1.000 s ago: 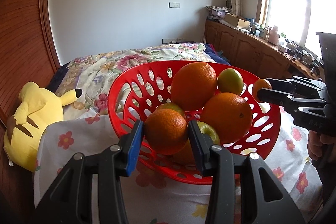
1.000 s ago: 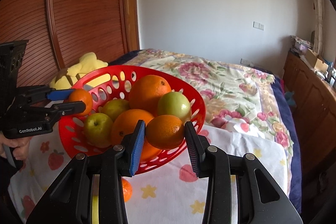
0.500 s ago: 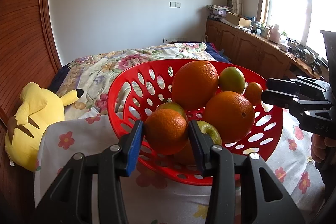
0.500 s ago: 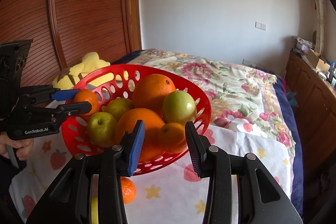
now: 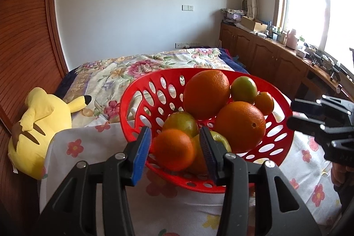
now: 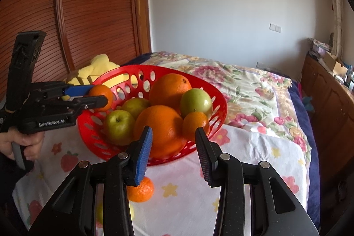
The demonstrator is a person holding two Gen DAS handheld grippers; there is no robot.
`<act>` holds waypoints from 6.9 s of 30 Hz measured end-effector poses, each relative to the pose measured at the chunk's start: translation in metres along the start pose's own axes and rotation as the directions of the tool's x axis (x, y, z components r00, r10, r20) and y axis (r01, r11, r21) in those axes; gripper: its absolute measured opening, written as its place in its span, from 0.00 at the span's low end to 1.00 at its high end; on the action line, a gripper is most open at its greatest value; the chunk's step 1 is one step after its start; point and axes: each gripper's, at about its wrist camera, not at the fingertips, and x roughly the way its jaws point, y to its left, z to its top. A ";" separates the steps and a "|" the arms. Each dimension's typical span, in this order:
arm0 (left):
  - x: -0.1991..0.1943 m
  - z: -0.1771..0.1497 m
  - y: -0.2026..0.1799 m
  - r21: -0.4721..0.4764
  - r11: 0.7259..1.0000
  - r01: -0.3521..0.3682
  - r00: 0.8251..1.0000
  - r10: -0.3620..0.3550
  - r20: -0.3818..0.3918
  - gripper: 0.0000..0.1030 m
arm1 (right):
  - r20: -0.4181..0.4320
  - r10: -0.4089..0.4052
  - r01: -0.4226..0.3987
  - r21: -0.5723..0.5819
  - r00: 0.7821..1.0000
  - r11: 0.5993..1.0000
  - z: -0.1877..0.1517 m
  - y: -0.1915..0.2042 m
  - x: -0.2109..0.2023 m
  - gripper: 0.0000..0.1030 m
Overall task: Organize fruits
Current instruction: 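Withdraw both open tools from the basket toward the remaining fruit, then move the right tool to a green apple while the left tool approaches a tangerine, then close the left tool on the tangerine while the right tool lifts the green apple, then carry the tangerine with the left tool over the basket while the right tool carries the apple, then open the left tool to drop the tangerine while the right tool releases the apple into the basket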
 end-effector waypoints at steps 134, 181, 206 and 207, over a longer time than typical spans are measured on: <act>0.035 -0.065 -0.116 0.102 0.984 0.144 0.970 -0.120 -0.209 0.42 | -0.127 0.013 0.004 0.136 0.992 0.991 -0.108 -0.023 -0.031 0.49; -0.059 0.006 -0.051 0.091 0.989 0.118 0.990 -0.125 0.072 0.42 | 0.009 -0.048 0.048 0.032 0.999 0.998 -0.021 -0.005 -0.056 0.49; 0.033 0.031 0.021 0.012 0.999 0.047 0.999 -0.047 0.005 0.42 | -0.054 0.079 -0.082 -0.044 0.995 0.996 0.046 0.019 0.061 0.49; 0.034 0.030 0.022 0.010 0.999 0.049 0.999 -0.049 0.004 0.42 | -0.058 0.081 -0.083 -0.044 0.995 0.996 0.046 0.021 0.064 0.49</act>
